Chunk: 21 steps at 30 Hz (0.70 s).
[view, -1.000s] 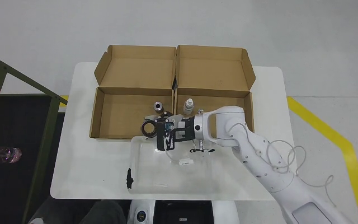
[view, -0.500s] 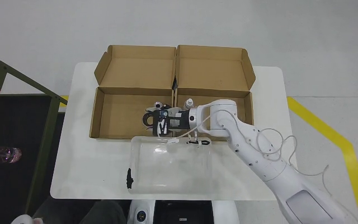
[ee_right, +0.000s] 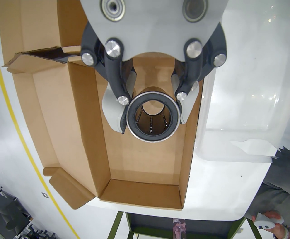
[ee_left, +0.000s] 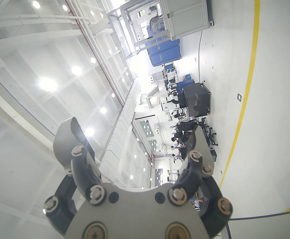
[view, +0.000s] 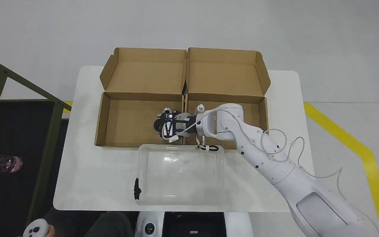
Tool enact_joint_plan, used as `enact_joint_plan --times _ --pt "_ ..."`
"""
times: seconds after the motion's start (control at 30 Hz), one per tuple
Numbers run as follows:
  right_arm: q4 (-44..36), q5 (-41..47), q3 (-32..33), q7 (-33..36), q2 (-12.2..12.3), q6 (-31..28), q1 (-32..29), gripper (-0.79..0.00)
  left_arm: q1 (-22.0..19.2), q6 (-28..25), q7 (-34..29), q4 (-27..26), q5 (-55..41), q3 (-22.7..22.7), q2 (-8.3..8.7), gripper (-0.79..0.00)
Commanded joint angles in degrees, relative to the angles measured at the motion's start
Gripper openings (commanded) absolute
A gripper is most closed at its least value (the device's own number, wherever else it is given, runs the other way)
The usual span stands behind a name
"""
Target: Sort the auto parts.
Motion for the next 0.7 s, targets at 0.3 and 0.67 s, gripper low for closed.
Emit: enact_joint_plan --times 0.3,0.67 --pt "4.92 -0.37 -2.31 0.8 -1.64 0.81 1.71 -0.785 0.0 0.0 0.0 0.0 0.0 0.0 0.0 0.0" --pt "8.23 -0.94 -3.94 1.6 -3.11 1.41 2.8 -0.588 0.0 0.0 0.0 0.0 0.0 0.0 0.0 0.0"
